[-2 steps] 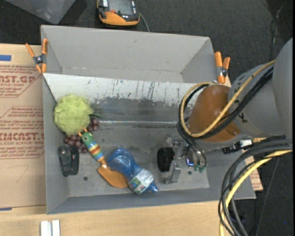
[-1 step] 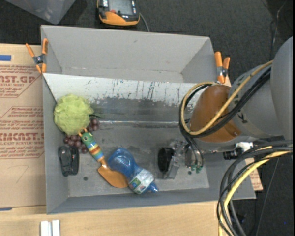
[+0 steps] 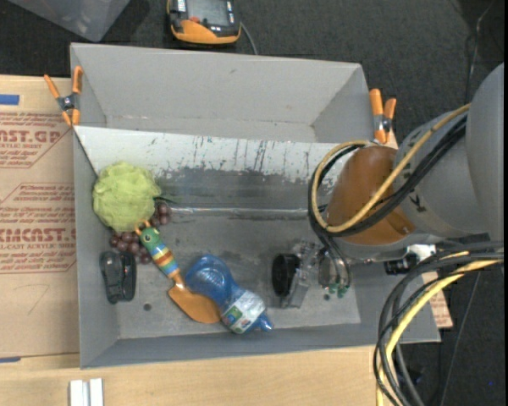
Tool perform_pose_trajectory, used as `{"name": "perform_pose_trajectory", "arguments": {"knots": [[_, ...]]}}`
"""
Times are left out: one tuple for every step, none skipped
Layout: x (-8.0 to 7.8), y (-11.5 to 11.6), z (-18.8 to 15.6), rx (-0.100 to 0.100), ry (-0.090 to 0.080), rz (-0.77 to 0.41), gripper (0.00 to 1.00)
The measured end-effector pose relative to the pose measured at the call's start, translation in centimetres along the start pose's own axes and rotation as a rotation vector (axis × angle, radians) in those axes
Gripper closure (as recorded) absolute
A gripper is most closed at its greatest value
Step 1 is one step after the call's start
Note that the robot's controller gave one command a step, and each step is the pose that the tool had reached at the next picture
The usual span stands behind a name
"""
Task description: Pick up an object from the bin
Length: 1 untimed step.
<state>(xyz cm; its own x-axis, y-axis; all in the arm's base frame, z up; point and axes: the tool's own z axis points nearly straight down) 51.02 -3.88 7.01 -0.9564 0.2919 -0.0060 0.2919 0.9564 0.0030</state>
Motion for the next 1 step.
{"name": "perform_pose_trajectory", "arguments": {"knots": [[0.25, -0.02, -3.92, 0.001, 0.009, 0.000, 1.00]]}}
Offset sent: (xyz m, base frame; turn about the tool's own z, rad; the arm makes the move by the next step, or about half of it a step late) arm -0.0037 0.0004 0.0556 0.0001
